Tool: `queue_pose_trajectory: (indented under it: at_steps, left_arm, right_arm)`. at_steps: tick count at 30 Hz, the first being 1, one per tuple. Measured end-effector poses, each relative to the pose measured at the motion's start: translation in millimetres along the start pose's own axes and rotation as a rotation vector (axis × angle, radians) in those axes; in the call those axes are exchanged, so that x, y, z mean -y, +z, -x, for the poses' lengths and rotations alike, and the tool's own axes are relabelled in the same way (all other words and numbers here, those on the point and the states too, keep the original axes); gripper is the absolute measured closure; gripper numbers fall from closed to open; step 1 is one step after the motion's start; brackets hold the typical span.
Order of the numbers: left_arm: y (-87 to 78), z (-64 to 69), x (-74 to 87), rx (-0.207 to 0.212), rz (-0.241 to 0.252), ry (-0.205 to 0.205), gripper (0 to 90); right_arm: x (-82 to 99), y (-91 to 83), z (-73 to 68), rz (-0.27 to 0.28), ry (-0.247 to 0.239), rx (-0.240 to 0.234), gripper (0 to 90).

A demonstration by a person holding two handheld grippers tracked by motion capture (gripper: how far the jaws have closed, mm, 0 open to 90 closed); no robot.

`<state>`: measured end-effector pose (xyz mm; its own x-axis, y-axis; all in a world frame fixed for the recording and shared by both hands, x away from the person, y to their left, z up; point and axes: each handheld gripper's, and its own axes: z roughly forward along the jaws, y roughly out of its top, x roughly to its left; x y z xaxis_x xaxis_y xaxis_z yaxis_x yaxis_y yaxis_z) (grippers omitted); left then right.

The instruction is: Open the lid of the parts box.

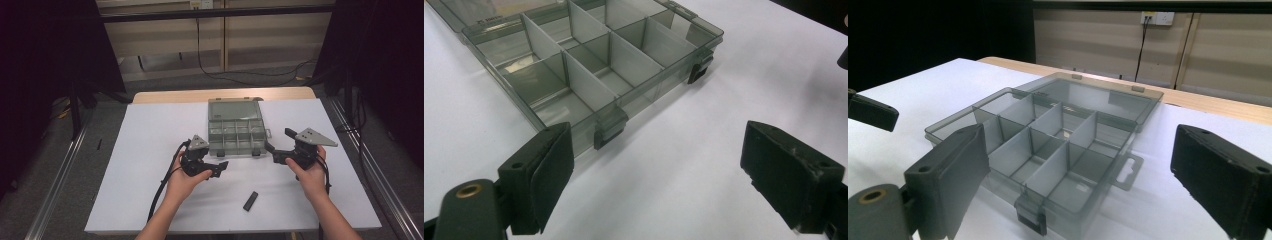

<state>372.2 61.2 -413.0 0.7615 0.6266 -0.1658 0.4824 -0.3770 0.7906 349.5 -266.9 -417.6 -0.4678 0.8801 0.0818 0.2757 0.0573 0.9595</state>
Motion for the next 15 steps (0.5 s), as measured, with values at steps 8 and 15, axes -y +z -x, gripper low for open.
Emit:
queue_pose_trajectory:
  at_steps: [8,15]
  left_arm:
    - [0.6,4.1,6.3,0.025,-0.010,-0.004,12.8]
    - [3.9,5.2,8.7,0.029,-0.031,0.007,12.6]
  right_arm:
    - [7.8,-15.7,-0.8,0.001,-0.015,0.003,7.0]
    - [14.7,-25.3,1.5,-0.001,-0.007,0.020,5.9]
